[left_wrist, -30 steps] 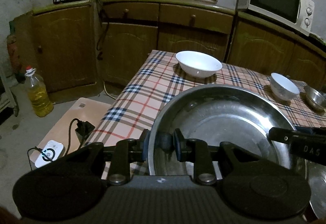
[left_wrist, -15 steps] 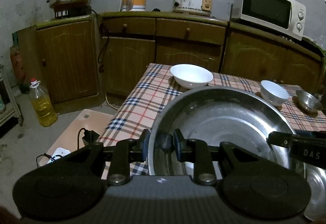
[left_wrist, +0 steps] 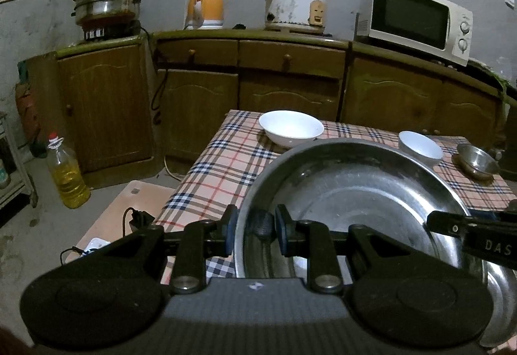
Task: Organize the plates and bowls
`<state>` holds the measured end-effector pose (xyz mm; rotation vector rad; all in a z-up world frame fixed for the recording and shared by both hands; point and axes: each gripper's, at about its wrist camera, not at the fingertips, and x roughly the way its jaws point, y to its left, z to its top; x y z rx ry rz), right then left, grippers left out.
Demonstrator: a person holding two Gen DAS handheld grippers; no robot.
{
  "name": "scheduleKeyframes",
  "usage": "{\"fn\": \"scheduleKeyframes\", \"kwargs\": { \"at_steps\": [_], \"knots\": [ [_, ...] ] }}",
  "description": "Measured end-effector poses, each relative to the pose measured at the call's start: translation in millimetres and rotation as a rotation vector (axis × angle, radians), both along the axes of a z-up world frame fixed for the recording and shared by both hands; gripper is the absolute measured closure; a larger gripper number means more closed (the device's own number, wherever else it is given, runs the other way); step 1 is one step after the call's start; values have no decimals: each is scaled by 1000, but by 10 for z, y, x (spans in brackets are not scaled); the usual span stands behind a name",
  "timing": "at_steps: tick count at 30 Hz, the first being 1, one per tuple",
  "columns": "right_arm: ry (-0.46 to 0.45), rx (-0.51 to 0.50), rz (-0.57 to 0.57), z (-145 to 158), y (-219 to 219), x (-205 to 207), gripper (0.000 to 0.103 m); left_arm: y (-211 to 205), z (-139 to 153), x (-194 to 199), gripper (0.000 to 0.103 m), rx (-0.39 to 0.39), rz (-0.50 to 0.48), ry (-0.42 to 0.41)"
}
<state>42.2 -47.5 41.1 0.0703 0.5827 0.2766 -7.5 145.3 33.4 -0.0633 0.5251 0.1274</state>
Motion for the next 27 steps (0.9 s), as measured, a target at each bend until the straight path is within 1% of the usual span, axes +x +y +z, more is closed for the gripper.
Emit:
{"fn": "scheduleKeyframes", "kwargs": {
  "at_steps": [27],
  "knots": [
    [-9, 17, -41, 92, -313, -311, 60, -272, 24, -180, 77, 9, -52, -1]
  ]
}}
